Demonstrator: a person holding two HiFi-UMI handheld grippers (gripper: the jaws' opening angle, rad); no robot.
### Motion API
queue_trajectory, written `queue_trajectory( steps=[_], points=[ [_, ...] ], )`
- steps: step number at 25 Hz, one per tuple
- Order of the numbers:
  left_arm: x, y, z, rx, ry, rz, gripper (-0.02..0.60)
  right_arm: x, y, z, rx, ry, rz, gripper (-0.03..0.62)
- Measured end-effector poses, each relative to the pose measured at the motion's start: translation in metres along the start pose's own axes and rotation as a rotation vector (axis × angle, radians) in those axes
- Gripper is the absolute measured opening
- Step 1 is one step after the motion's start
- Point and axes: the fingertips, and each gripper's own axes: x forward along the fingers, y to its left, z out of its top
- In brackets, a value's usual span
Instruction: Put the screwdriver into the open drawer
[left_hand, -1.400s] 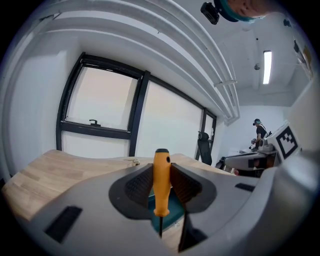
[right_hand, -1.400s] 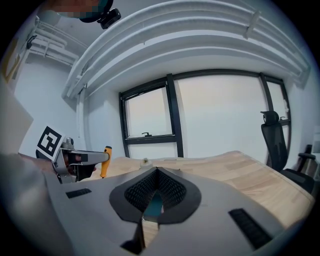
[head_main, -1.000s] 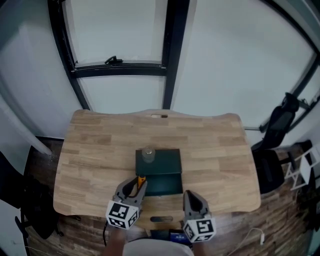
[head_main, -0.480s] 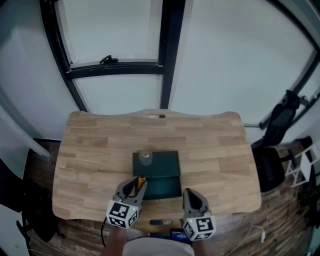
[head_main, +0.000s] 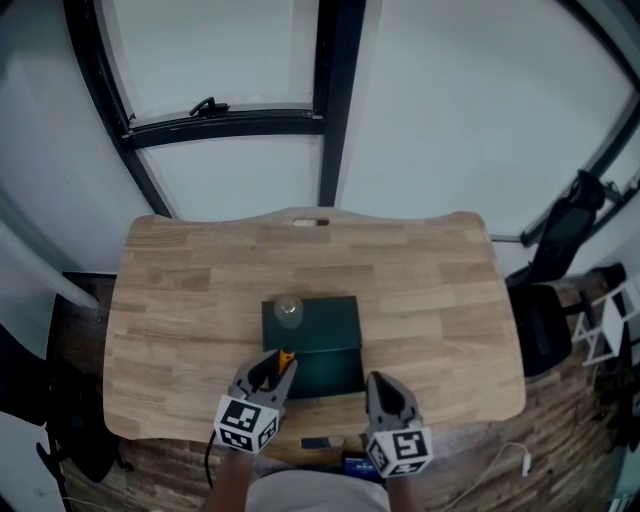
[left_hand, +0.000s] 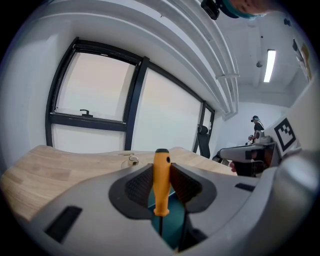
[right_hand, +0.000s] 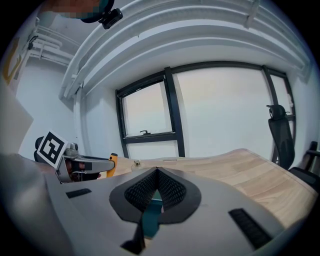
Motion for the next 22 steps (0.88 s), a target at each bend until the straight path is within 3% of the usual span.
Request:
queue_trajectory(
  steps=[22],
  points=[
    [0.028, -0.005, -0.061, 0.076, 0.189, -0.069, 0.112, 0.028, -0.014, -0.034, 0.047, 0.087, 0.011, -0.003]
  ],
)
